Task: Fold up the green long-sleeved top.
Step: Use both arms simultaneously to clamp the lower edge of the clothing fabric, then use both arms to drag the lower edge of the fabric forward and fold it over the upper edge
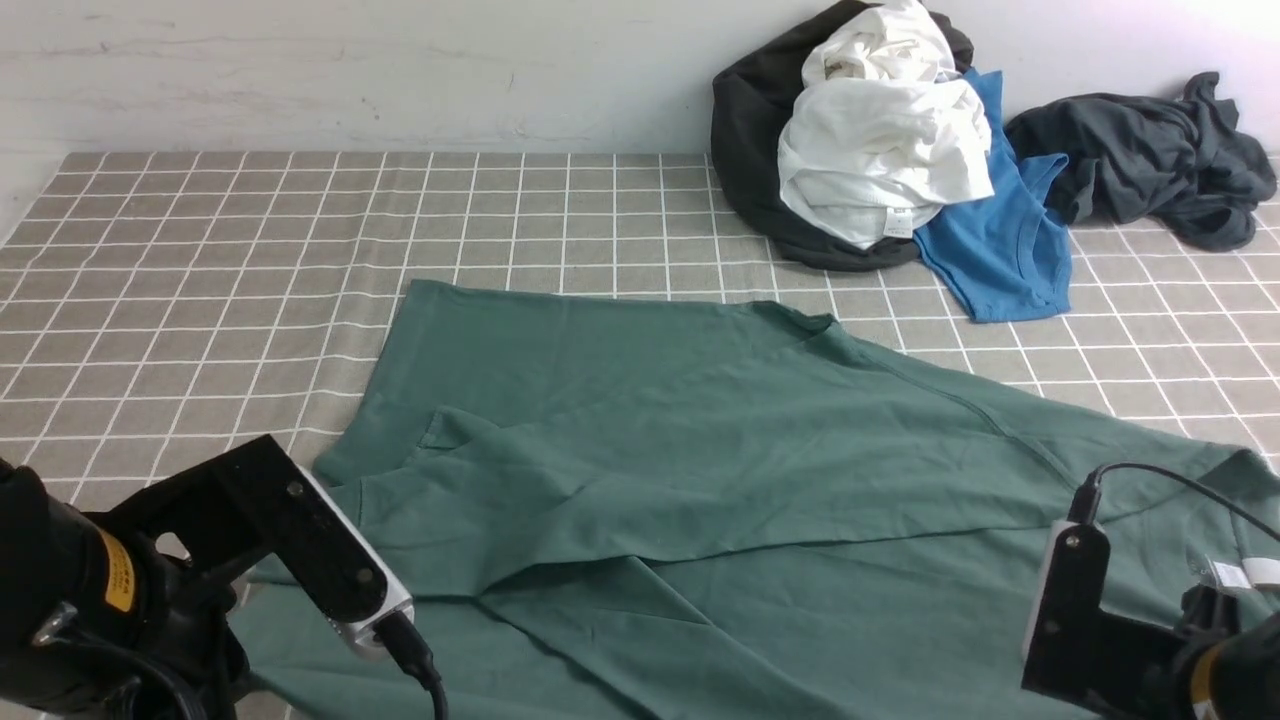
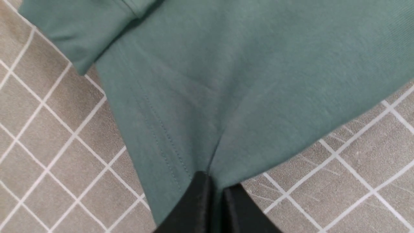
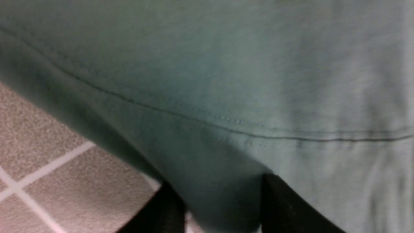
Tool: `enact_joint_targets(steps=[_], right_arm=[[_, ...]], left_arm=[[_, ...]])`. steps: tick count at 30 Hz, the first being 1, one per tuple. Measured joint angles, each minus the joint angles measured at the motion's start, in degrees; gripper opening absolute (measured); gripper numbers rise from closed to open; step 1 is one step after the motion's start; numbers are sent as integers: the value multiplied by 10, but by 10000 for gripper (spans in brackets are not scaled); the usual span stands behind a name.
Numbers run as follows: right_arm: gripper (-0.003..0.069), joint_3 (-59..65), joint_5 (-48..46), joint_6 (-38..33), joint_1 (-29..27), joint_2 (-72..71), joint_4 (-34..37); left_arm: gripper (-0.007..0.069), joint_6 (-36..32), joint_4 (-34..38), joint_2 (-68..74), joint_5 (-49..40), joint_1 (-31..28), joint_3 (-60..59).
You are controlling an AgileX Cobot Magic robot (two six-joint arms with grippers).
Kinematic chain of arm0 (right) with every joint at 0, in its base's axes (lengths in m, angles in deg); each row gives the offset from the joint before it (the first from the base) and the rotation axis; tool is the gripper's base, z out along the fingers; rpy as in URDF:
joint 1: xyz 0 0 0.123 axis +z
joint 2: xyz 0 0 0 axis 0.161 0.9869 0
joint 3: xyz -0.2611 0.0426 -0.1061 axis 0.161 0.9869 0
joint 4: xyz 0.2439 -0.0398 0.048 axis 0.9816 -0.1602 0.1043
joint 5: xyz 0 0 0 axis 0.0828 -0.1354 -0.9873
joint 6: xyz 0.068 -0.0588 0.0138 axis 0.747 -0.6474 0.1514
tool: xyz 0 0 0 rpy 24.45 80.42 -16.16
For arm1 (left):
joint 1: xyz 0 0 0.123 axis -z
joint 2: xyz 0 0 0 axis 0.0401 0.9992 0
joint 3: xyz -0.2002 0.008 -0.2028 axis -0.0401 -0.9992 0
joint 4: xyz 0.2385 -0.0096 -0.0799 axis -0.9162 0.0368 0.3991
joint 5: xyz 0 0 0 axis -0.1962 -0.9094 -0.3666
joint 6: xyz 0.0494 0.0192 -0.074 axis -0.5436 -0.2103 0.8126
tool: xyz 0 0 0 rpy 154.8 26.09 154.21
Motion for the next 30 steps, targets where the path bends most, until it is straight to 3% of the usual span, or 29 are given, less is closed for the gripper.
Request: enact_joint_targets(steps=[3, 6, 8, 11, 15, 23, 30], right_arm=[[208, -6, -6, 1, 0, 4, 3], [56, -31, -48, 17, 0, 1, 7], [7, -60, -98, 36, 0, -12, 5], [-1, -92, -143, 53, 0, -23, -12], [-3, -161, -179, 74, -17, -23, -68], [-3, -320, -72, 76, -112, 70, -90], [-3, -424, -18, 76, -133, 186, -90]], left_arm=[[3, 1, 6, 0, 7, 0, 0], [3, 1, 26, -3, 7, 0, 0], [3, 1, 55, -8, 5, 0, 1], [3, 3, 80, -9, 4, 0, 8], [3, 55, 94, 9, 32, 0, 65], [3, 146, -14, 190, 96, -19, 264], [3, 178, -40, 361, 130, -92, 423]])
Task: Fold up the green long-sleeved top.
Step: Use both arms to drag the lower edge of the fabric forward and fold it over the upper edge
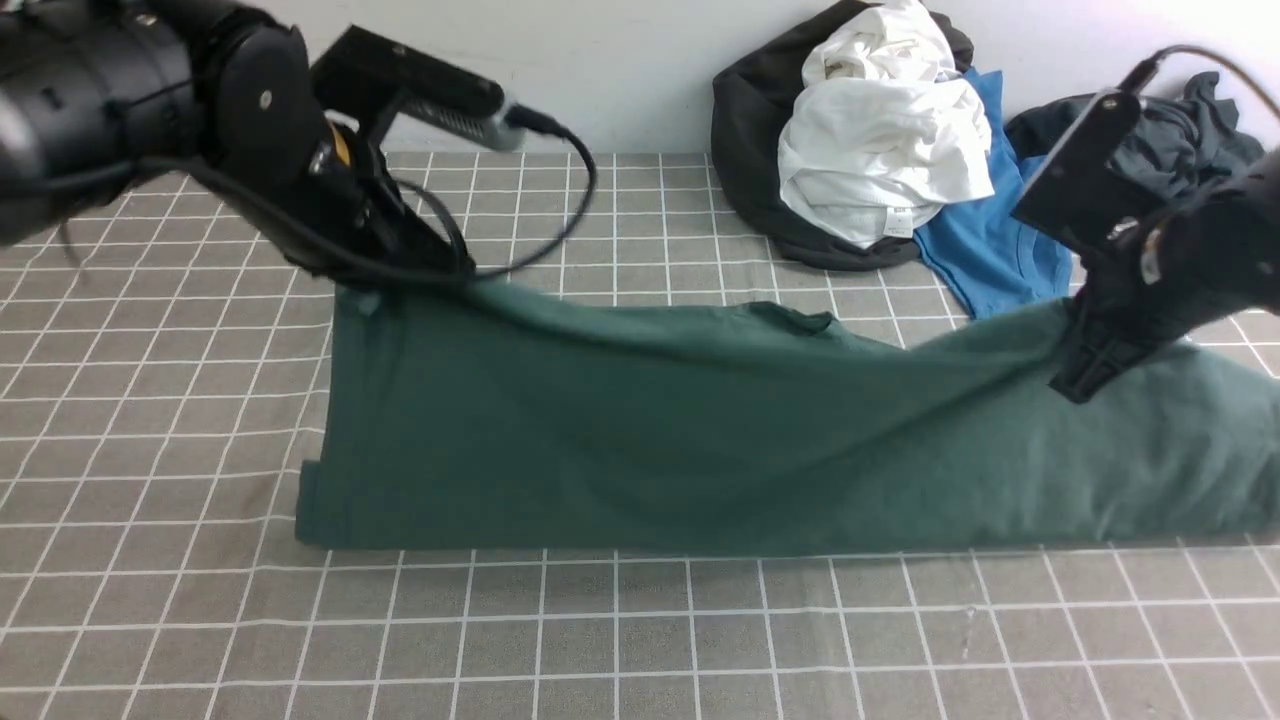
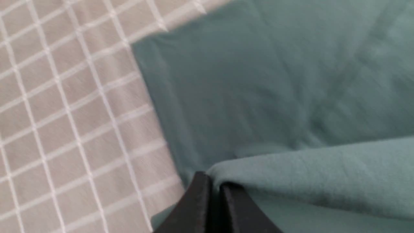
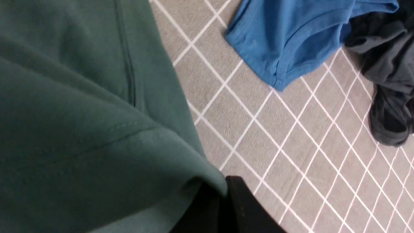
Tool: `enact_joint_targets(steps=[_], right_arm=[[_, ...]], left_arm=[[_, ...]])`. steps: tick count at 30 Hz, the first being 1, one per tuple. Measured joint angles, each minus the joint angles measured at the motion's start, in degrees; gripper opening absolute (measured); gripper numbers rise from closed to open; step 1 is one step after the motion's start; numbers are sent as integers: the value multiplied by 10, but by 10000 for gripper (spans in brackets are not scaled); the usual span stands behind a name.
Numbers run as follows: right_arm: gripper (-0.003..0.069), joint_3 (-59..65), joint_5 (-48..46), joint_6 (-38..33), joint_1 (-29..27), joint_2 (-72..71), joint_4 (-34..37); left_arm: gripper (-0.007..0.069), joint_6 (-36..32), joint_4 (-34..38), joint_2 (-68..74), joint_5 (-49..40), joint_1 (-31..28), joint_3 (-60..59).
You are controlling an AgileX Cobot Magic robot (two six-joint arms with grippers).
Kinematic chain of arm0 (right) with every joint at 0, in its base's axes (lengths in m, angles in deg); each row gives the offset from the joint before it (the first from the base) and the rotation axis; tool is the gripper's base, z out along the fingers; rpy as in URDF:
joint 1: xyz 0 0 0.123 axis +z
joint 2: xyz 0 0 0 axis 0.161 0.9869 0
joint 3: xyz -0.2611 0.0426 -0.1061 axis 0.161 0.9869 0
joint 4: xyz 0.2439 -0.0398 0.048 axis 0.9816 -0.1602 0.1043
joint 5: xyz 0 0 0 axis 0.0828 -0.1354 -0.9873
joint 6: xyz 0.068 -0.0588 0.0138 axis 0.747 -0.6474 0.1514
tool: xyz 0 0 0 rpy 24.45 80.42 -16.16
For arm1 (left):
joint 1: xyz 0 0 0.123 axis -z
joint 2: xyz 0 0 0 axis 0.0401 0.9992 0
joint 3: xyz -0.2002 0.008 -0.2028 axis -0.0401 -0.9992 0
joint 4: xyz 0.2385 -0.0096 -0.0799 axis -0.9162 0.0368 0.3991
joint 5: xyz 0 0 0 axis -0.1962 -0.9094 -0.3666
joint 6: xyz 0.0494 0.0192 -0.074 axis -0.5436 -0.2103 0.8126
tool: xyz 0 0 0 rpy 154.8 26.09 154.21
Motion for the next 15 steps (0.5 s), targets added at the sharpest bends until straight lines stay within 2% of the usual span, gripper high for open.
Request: enact_joint_targets(steps=[2, 10, 11, 12, 15], right_arm=[[-3, -32, -1, 0, -5, 53, 0], [20, -82, -4, 22, -5, 132, 1], [56, -92, -1, 38, -5, 144, 0], [61, -95, 0, 40, -5, 147, 0], [176, -115, 7, 78, -5, 160, 0]], left_arm=[[3, 4, -4, 64, 12, -26, 66], [3, 27, -4, 225, 16, -50, 203], [3, 43, -1, 255, 15, -59, 233], [3, 45, -1, 262, 15, -60, 237], [31, 64, -1, 307, 13, -79, 282]])
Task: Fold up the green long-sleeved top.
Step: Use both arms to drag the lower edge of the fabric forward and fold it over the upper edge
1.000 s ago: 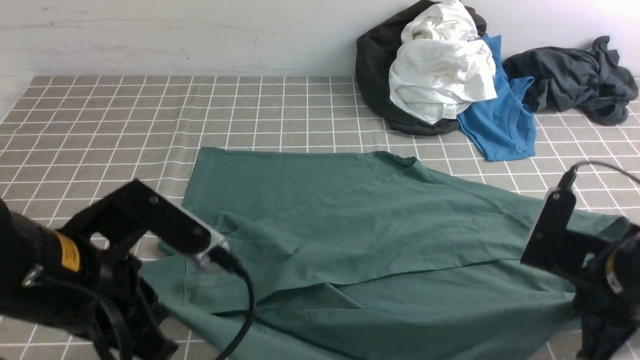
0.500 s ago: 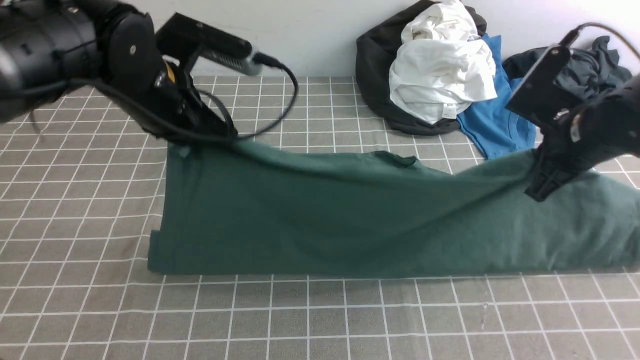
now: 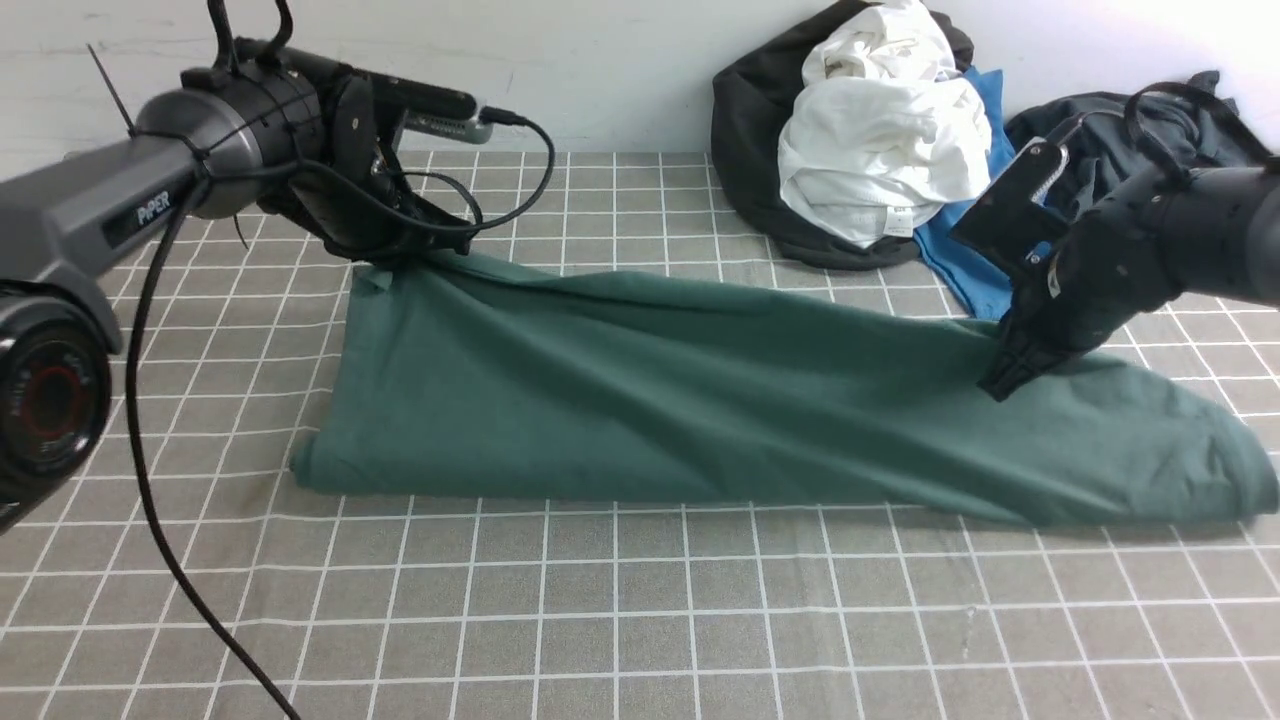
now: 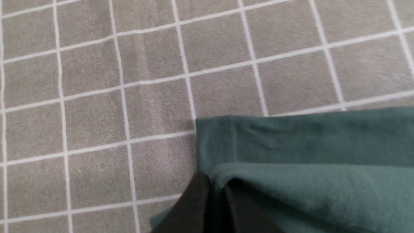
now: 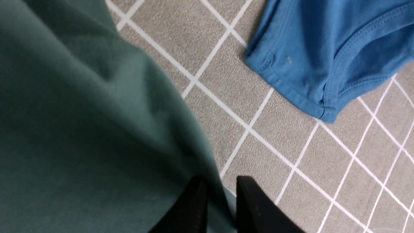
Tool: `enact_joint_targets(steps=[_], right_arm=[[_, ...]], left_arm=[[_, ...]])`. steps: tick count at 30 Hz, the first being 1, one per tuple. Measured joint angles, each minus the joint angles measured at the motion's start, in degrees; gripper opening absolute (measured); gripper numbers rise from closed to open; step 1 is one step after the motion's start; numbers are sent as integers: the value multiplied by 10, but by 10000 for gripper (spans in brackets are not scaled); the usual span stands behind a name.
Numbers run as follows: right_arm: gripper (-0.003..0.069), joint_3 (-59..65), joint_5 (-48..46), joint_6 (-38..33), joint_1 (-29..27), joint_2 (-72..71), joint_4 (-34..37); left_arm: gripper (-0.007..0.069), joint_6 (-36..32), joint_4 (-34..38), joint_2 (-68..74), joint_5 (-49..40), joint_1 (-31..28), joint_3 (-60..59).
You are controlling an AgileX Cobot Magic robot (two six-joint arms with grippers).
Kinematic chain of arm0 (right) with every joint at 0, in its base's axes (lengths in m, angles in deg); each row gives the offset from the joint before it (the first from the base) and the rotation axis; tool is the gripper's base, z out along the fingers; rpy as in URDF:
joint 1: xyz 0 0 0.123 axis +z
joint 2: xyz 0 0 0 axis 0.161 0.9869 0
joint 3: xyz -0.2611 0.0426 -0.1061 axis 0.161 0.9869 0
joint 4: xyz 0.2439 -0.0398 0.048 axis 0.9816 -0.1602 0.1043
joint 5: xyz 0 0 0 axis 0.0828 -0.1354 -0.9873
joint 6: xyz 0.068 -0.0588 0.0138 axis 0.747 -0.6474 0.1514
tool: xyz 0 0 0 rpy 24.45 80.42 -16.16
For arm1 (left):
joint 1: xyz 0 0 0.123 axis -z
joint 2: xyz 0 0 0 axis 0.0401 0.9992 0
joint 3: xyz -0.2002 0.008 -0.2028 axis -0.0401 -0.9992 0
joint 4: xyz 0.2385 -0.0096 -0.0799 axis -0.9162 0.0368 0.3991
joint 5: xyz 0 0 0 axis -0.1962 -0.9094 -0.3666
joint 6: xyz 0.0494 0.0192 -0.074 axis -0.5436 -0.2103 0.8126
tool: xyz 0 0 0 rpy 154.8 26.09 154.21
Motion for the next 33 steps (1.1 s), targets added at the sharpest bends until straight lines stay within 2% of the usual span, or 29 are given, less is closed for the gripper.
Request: enact_joint_targets(steps=[3, 6, 7, 8, 10, 11, 12, 14, 15, 17, 19, 20, 22, 23, 24, 25, 29, 32, 33], right_arm=[[274, -18, -7, 32, 0, 2, 0], [363, -49, -46, 62, 0, 3, 5], [367, -52, -50, 62, 0, 3, 6], [389, -74, -83, 74, 0, 3, 13], [398, -115, -151, 86, 0, 3, 36], [398, -123, -164, 86, 0, 3, 38], [385, -151, -221, 86, 0, 3, 58], [366, -164, -253, 84, 0, 3, 75], [329, -177, -300, 72, 0, 3, 98], [276, -178, -331, 59, -2, 3, 133], [207, -163, -344, 49, -7, 3, 185], [200, -161, -344, 47, -8, 3, 190], [117, -120, -339, 36, -19, 3, 257], [106, -117, -338, 35, -20, 3, 265], [66, -85, -325, 28, -27, 3, 285], [46, -64, -313, 26, -32, 3, 289], [11, -5, -279, 35, -68, 3, 237], [8, 4, -260, 74, -96, 3, 183], [8, 4, -243, 122, -124, 3, 143]], left_arm=[[119, 2, 0, 22, 0, -8, 20], [268, 2, -3, 28, 0, -9, 26], [279, 2, -4, 28, 0, -9, 26], [351, 3, -4, 27, 0, -9, 28], [447, 3, -4, 20, -7, -9, 28], [461, 3, -4, 18, -10, -9, 28], [501, 2, -5, 5, -27, -9, 28], [513, -5, -5, -6, -42, -9, 28], [517, -23, -1, -28, -78, -9, 29], [495, -47, 25, -50, -121, -9, 30], [442, -93, 76, -64, -186, -9, 32], [435, -103, 82, -65, -199, -9, 32], [336, -170, 163, -67, -263, -9, 18], [328, -182, 174, -67, -266, -9, 13], [247, -228, 216, -66, -274, -8, -16], [211, -252, 237, -67, -274, -8, -37], [52, -290, 260, -74, -275, -9, -123], [8, -291, 251, -79, -275, -11, -168], [-2, -281, 235, -81, -275, -16, -190]])
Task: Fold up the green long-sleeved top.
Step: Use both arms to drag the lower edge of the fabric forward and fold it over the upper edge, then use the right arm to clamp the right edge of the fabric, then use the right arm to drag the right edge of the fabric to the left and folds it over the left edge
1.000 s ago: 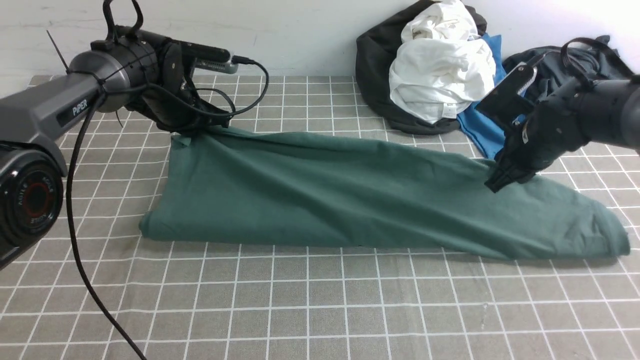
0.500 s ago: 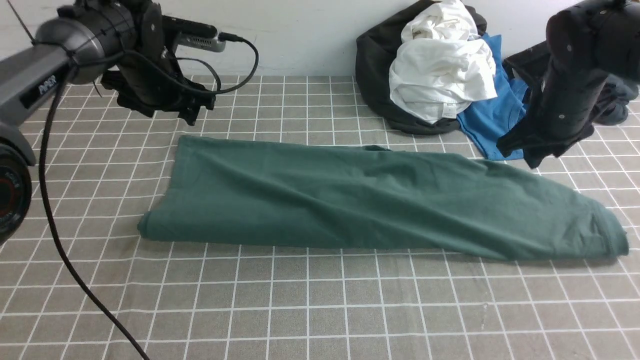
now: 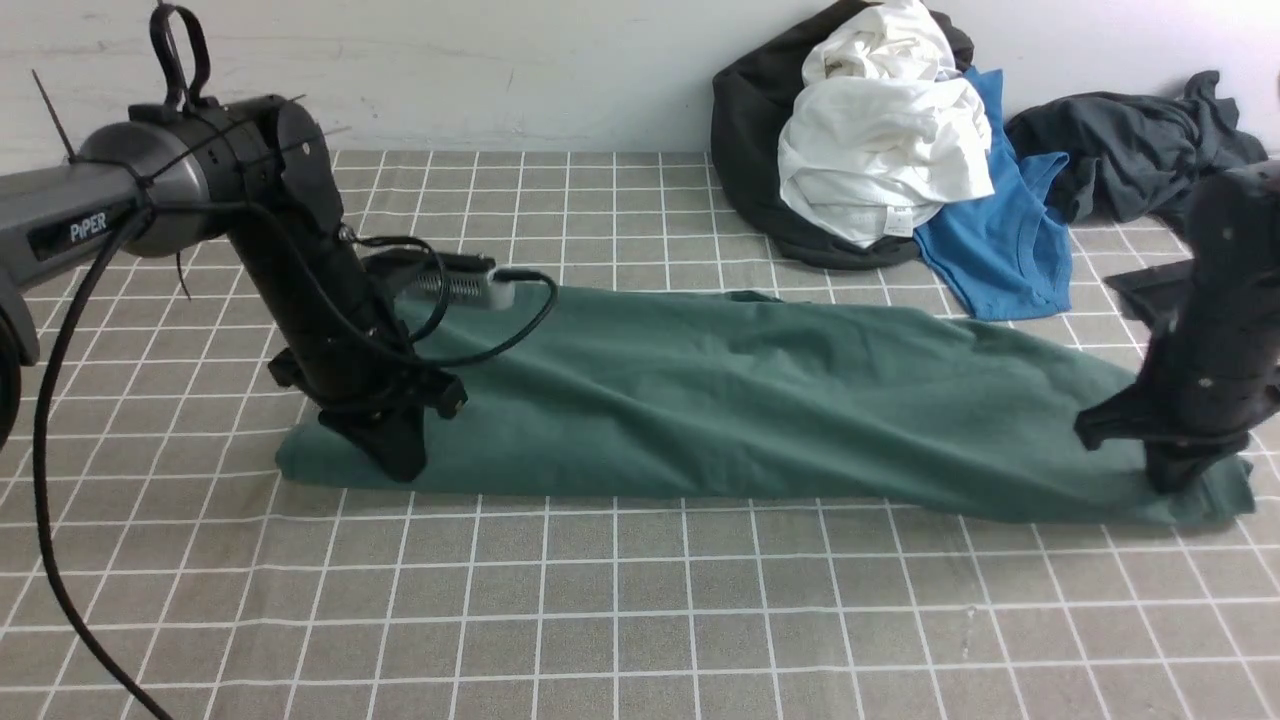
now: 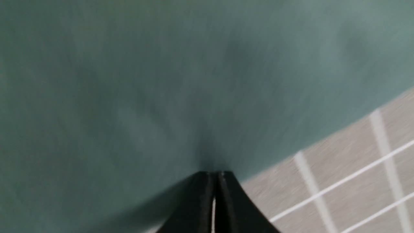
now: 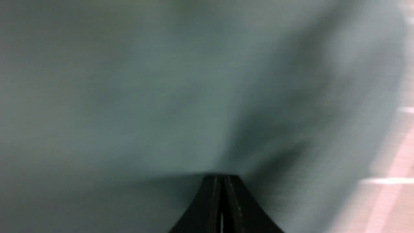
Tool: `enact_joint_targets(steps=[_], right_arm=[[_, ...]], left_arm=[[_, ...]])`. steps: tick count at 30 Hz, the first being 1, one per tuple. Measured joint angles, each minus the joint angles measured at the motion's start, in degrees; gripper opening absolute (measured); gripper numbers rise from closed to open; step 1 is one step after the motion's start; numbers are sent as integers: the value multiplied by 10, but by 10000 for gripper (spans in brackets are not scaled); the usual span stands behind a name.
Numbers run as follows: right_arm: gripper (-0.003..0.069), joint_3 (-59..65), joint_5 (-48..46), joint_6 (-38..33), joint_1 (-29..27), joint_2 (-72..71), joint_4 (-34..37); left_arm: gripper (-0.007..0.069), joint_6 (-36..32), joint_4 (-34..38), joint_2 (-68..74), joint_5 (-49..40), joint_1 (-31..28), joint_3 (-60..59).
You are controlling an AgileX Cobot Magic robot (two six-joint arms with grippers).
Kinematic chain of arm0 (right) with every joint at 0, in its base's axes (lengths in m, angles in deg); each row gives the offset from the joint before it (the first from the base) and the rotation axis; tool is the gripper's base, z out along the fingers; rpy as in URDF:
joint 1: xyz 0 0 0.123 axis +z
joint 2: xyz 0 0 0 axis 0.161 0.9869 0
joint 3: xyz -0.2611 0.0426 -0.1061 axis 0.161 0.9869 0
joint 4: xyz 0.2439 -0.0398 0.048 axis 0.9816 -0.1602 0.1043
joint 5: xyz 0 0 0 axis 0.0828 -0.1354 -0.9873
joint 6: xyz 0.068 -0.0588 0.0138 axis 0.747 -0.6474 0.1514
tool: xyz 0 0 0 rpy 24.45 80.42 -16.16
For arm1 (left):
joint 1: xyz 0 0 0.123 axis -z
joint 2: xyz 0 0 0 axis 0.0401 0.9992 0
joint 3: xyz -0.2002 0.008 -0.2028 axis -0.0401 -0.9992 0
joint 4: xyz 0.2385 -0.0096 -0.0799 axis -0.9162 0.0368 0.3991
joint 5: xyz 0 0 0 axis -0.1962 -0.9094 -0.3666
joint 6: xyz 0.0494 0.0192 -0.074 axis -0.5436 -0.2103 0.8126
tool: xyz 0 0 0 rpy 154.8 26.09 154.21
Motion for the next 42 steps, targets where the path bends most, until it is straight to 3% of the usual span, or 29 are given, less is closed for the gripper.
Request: enact_joint_targets(steps=[3, 6, 10, 15, 20, 24, 26, 29, 34, 35, 42], right_arm=[[7, -1, 6, 50, -35, -3, -50], [11, -1, 5, 60, -57, -18, -52], [64, -1, 25, 11, -79, -65, 35], [231, -1, 44, -78, -94, -71, 154], [463, 0, 56, -86, -99, -17, 159], [538, 0, 65, -82, -99, 22, 157], [533, -2, 66, -80, -99, 26, 159], [438, -5, 63, -88, -99, 26, 172], [88, -15, 30, -137, -99, 11, 192], [61, -22, 20, -141, -99, 2, 186], [47, -138, -71, -106, -114, -57, 100]], left_arm=[[-7, 34, -27, -5, 0, -7, -15], [-7, 49, -40, -28, 1, -8, -16], [-7, 51, -35, -126, 14, -9, -16], [-7, 40, -9, -263, 38, -9, -16], [-7, 4, 35, -392, 42, -9, -25], [-7, -12, 43, -473, 57, -9, -52], [-7, -14, 43, -514, 65, -9, -74], [-7, -15, 28, -577, 67, -9, -126], [-7, 36, -69, -672, 100, -9, -256], [-7, 53, -91, -684, 106, -9, -286], [-7, 218, -234, -750, 157, -9, -467]])
